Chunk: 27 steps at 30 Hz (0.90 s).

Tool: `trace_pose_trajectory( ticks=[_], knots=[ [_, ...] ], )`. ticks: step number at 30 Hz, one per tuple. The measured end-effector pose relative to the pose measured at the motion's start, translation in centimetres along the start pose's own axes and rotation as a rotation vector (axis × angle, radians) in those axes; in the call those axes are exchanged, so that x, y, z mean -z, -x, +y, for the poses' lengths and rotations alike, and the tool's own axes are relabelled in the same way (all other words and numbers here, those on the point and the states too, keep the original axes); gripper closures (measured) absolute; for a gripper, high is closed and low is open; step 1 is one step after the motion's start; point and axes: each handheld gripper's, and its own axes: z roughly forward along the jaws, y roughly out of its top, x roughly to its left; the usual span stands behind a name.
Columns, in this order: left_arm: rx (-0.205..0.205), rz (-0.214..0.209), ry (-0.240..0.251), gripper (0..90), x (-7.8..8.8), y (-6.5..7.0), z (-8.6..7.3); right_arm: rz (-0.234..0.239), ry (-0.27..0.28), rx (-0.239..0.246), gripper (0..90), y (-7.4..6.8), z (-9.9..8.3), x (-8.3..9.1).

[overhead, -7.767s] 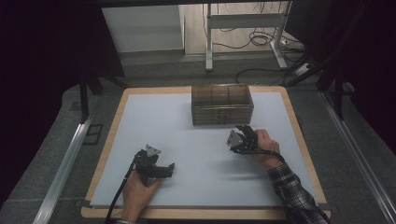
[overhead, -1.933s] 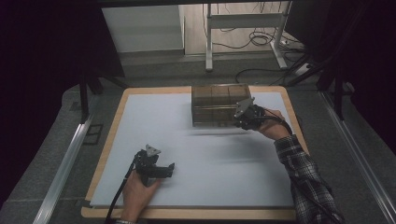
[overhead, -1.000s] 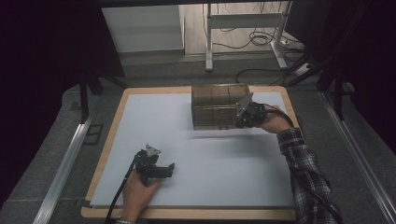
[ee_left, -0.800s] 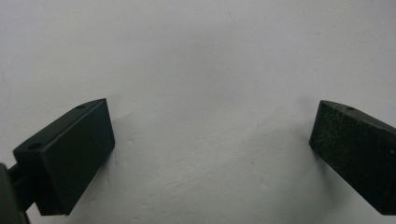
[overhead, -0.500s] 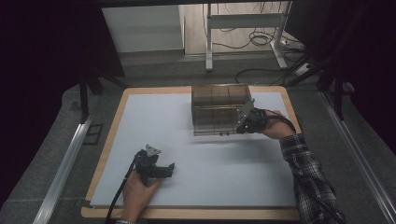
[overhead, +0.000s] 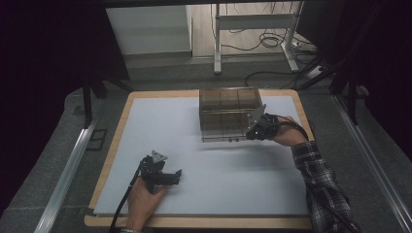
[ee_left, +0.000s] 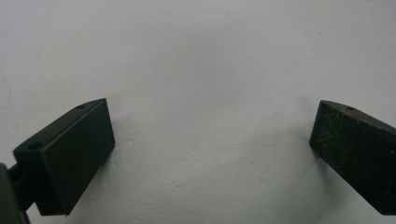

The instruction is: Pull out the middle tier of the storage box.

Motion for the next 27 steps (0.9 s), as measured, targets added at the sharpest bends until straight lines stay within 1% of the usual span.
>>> trace_pose_trajectory(
  ticks=[6,8,9,10,16,26,27],
  knots=[
    [0.0,0.0,0.001,0.0,0.0,0.0,0.0,-0.012,-0.001,0.003,76.6,-0.2,0.0,0.2],
    [0.0,0.0,0.001,0.0,0.0,0.0,0.0,-0.016,0.01,0.008,75.0,-0.3,0.0,0.2],
    [0.001,0.0,0.001,0.0,0.0,0.0,0.0,-0.018,0.008,-0.003,74.5,-0.4,0.0,0.3],
    [0.001,0.0,0.001,0.0,0.0,0.0,0.0,-0.024,0.01,0.006,73.8,-0.4,0.0,0.4],
    [0.001,0.0,0.001,0.0,0.0,0.0,0.0,-0.039,0.025,-0.002,69.5,-0.9,0.0,0.5],
    [0.001,0.0,0.001,0.0,0.0,0.0,0.0,-0.072,0.057,-0.016,65.8,-1.7,0.2,1.1],
    [0.001,0.0,0.001,0.0,0.0,0.0,0.0,-0.085,0.054,-0.015,65.4,-1.8,0.3,1.2]
  ],
)
